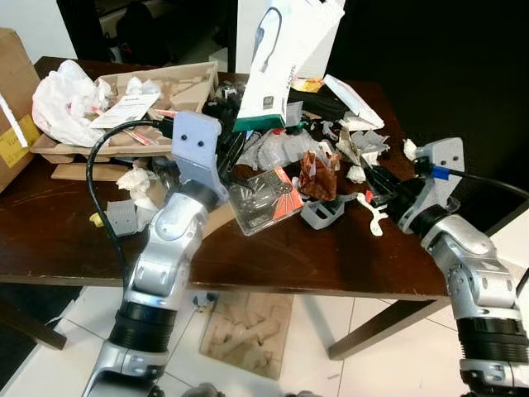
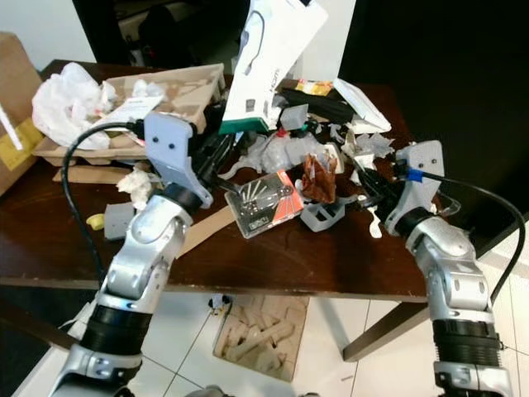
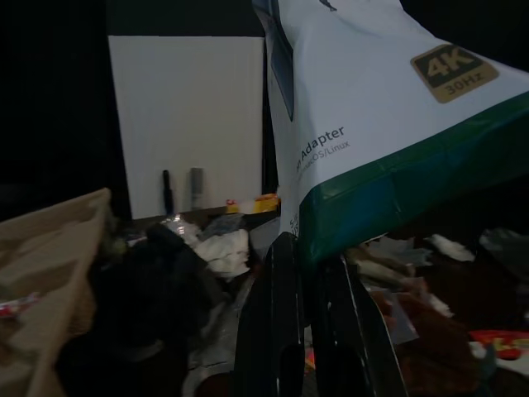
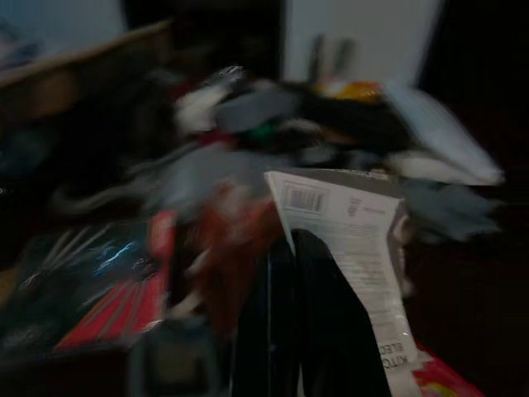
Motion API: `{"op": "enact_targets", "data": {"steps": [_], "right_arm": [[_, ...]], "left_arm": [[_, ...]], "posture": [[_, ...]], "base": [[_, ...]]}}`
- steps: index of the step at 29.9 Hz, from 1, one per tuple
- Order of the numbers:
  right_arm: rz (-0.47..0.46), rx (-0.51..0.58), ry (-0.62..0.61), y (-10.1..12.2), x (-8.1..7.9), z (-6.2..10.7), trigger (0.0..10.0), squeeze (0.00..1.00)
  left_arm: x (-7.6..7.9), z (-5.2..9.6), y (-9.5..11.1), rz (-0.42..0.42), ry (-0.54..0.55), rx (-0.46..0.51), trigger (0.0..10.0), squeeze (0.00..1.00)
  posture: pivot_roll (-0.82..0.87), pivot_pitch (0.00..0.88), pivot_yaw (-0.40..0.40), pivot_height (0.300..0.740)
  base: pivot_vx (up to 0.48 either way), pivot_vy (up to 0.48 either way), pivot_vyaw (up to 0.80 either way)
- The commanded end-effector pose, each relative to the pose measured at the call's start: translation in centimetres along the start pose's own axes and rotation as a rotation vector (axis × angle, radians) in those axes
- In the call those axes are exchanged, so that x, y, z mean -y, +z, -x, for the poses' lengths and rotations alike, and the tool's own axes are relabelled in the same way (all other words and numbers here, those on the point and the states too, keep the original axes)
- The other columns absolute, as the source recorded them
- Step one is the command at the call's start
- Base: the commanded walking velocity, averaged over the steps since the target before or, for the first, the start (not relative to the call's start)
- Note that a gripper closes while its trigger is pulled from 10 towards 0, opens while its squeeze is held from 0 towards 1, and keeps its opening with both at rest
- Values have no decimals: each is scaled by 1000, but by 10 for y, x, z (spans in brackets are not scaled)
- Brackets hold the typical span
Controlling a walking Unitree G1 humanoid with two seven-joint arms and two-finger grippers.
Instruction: Picking trash to rubbish bin
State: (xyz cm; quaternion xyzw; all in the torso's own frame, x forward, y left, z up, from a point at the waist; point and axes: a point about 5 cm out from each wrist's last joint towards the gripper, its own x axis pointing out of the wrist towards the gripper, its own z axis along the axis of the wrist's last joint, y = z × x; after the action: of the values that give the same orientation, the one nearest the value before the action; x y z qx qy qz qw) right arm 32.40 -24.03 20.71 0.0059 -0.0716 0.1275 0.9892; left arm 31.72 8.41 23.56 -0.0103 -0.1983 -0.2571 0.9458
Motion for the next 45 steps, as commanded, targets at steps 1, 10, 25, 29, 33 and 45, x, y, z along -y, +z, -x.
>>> {"op": "enact_targets", "data": {"steps": [1,10,25,29,33,45], "right_arm": [[-64,57,-156,4,23,5,980,0],[-130,26,-471,-13,57,12,10000,0],[-136,-34,-624,-36,66,17,10000,0],[-112,-69,-688,-44,76,25,10000,0],[-97,-94,-717,-50,79,29,10000,0],[-34,-256,-831,-91,85,58,10000,0]], "left_arm": [[3,0,-3,41,-14,0,10000,0],[3,-2,-15,94,-12,-59,10000,0],[11,-2,-23,86,-60,-102,10000,0],[12,-1,-27,83,-69,-117,10000,0],[13,-1,-31,84,-73,-131,10000,0],[13,29,-91,73,-91,-359,10000,0]], "posture": [[3,108,-23,740],[-10,94,-16,740],[-8,97,-4,740],[-11,94,0,740],[-14,93,2,740],[-24,115,22,740]], "base": [[0,0,0],[-106,0,0],[-346,0,0],[-331,0,0],[-331,0,0],[-327,0,0]]}}
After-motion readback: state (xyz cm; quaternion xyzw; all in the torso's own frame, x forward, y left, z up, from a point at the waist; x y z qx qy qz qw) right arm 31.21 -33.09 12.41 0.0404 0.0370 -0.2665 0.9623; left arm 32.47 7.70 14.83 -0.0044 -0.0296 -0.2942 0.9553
